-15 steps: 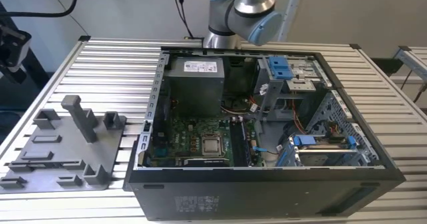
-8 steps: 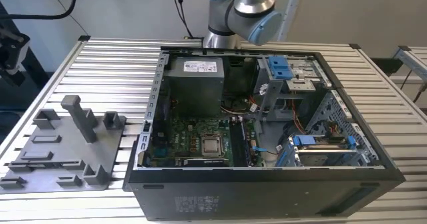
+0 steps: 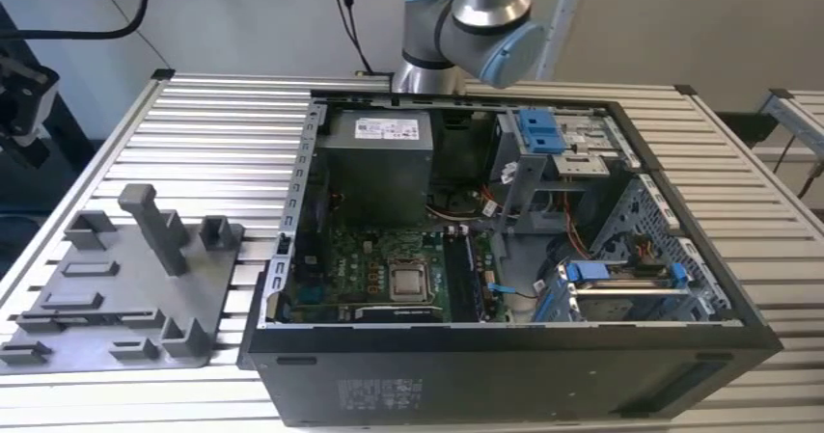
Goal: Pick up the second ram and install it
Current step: 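Reach for the second ram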
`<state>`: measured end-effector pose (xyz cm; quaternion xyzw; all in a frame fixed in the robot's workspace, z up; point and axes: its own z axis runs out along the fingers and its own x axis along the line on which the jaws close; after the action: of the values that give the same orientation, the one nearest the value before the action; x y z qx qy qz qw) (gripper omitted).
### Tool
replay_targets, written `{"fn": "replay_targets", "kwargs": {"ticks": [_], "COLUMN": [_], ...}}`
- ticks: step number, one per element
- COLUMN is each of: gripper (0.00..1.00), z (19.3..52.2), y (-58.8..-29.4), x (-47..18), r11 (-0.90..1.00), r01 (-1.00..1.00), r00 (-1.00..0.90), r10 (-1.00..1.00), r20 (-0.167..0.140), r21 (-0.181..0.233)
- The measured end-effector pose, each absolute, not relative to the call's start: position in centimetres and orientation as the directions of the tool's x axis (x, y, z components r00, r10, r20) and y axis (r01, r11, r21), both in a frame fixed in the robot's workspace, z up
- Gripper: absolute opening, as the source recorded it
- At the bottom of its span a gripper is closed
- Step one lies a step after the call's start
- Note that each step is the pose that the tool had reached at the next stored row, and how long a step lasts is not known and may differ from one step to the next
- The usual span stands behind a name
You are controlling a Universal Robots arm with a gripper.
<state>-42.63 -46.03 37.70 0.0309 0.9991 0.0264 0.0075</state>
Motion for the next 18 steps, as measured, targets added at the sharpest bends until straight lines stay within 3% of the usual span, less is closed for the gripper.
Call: {"fn": "replay_targets", "kwargs": {"ticks": [18], "gripper": [0.11], "z": [37.6], "y": [-47.5], "x": [-41.9], "r11": [0.998], "r01": [0.043], "r00": [-0.999], "r10": [0.044], "r20": [-0.013], "r21": [0.054]}}
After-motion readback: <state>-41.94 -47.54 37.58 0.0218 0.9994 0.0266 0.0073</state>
